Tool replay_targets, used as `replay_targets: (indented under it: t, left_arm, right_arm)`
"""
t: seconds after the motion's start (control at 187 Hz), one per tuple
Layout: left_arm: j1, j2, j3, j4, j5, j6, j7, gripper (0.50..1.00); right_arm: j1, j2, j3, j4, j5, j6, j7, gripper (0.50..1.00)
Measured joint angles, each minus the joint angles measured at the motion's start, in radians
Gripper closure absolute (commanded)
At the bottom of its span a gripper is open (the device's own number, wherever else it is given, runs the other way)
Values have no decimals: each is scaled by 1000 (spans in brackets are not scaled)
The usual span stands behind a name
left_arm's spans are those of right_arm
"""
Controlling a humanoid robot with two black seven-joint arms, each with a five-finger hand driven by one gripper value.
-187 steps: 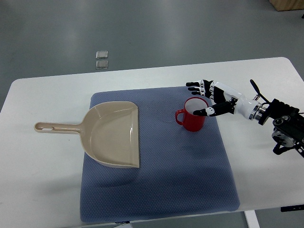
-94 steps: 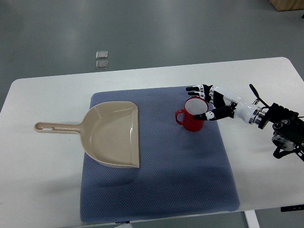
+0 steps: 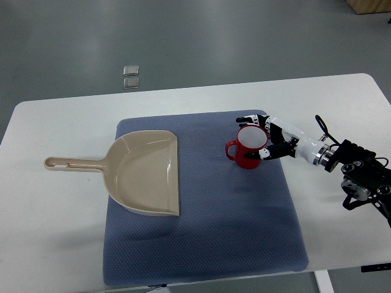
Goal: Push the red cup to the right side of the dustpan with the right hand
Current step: 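Lower the right hand and curl its fingers around the red mug, then push the red mug with the right hand toward the dustpan's edge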
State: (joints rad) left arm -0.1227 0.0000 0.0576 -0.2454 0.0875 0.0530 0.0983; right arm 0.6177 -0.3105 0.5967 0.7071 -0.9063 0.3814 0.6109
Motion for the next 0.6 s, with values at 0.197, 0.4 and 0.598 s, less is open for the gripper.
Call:
replay_targets:
  t: [0.197,0.4,0.598]
  left_arm:
    - [0,0,0,0,0,-1,-1,500]
    - [0,0,-1,0,0,-1,-1,500]
    - [0,0,-1,0,0,-1,0,500]
  right_arm:
    - [-1,22,0,-18,1,-15,0,566]
    - [-1,48,2,-51,1,-16,0,566]
    - [-1,82,4,-100,4,-17,1,566]
